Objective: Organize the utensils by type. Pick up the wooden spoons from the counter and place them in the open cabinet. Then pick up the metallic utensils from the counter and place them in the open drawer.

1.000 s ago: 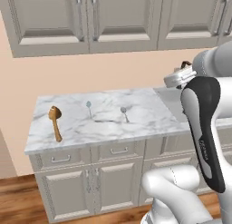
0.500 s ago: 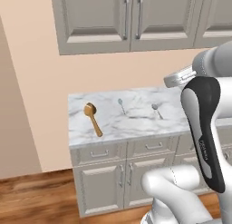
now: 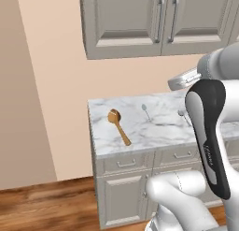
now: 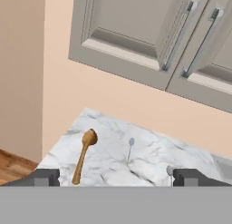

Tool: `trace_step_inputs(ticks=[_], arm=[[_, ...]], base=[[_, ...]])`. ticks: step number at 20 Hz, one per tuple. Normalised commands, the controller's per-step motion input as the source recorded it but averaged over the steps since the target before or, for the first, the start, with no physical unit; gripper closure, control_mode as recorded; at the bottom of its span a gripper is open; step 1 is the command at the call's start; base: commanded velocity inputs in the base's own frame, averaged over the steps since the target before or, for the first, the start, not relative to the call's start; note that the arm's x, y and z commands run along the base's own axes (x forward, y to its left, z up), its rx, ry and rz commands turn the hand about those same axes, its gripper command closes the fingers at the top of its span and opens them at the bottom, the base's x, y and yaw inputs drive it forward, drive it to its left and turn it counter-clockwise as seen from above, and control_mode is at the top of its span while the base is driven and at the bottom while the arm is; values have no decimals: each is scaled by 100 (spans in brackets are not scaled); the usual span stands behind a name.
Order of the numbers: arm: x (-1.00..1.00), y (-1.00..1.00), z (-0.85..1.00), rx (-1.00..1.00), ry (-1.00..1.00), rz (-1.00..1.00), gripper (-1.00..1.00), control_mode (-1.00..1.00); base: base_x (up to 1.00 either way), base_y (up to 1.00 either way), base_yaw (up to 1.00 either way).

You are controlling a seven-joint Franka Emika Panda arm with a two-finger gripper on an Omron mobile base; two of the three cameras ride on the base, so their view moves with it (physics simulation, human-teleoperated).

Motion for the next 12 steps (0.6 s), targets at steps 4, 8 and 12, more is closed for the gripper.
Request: trace_step_inputs(ticks=[4, 8, 12], arm=[[0, 0, 0, 0, 0, 0, -100, 100], [0, 0, 0, 0, 0, 0, -100, 100], [0, 0, 0, 0, 0, 0, -100, 100]], base=[[44, 31, 0], [45, 36, 0], [51, 42, 0]])
